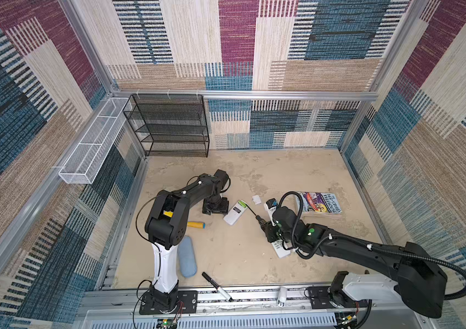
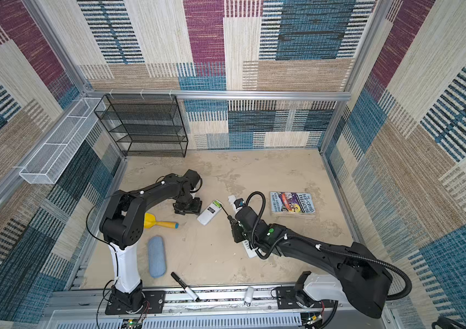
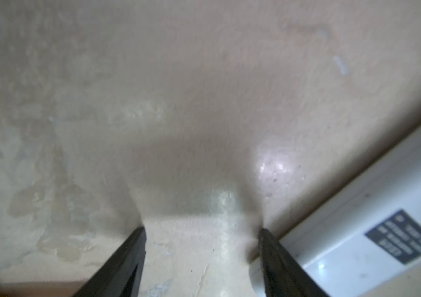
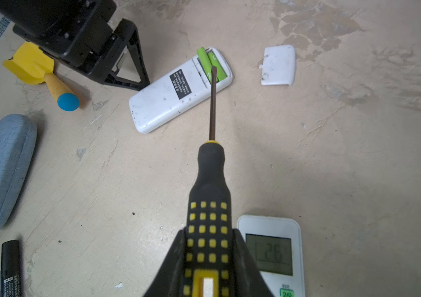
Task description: Unload the batteries from the remote control
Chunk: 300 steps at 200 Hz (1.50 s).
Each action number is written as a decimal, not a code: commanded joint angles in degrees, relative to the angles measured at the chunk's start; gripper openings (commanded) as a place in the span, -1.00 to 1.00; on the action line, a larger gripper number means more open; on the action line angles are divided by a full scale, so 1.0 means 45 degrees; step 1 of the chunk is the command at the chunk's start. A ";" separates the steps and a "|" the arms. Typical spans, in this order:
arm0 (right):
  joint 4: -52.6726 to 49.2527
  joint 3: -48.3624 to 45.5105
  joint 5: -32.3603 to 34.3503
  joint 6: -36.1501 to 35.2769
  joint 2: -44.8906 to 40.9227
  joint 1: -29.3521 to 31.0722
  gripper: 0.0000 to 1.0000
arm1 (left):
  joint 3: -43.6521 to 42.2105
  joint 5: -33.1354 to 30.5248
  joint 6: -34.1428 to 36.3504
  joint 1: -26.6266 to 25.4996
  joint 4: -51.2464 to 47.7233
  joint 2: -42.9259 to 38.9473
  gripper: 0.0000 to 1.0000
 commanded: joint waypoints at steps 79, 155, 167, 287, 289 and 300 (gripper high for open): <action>0.0508 0.0400 -0.0762 0.0263 0.0112 -0.0547 -1.00 | -0.2518 0.2116 0.2171 -0.0412 0.2191 -0.3065 0.67; 0.0467 0.0638 -0.1644 -0.0316 0.0326 -0.0756 -1.00 | -0.2935 0.0735 0.3283 -0.1550 0.3090 -0.2675 0.62; 0.0507 0.0618 -0.1708 -0.0331 0.0326 -0.0771 -1.00 | -0.2956 0.0644 0.3338 -0.1628 0.3222 -0.2533 0.62; 0.0687 0.0518 -0.2097 -0.0346 0.0577 -0.0844 -1.00 | -0.3163 0.0376 0.3451 -0.2083 0.3900 -0.1782 0.41; 0.0687 0.0520 -0.2095 -0.0346 0.0587 -0.0851 -1.00 | -0.3167 0.0383 0.3458 -0.2083 0.3910 -0.1782 0.41; 0.0687 0.0505 -0.2135 -0.0326 0.0634 -0.0872 -1.00 | -0.3225 0.0439 0.3495 -0.2083 0.3964 -0.1782 0.35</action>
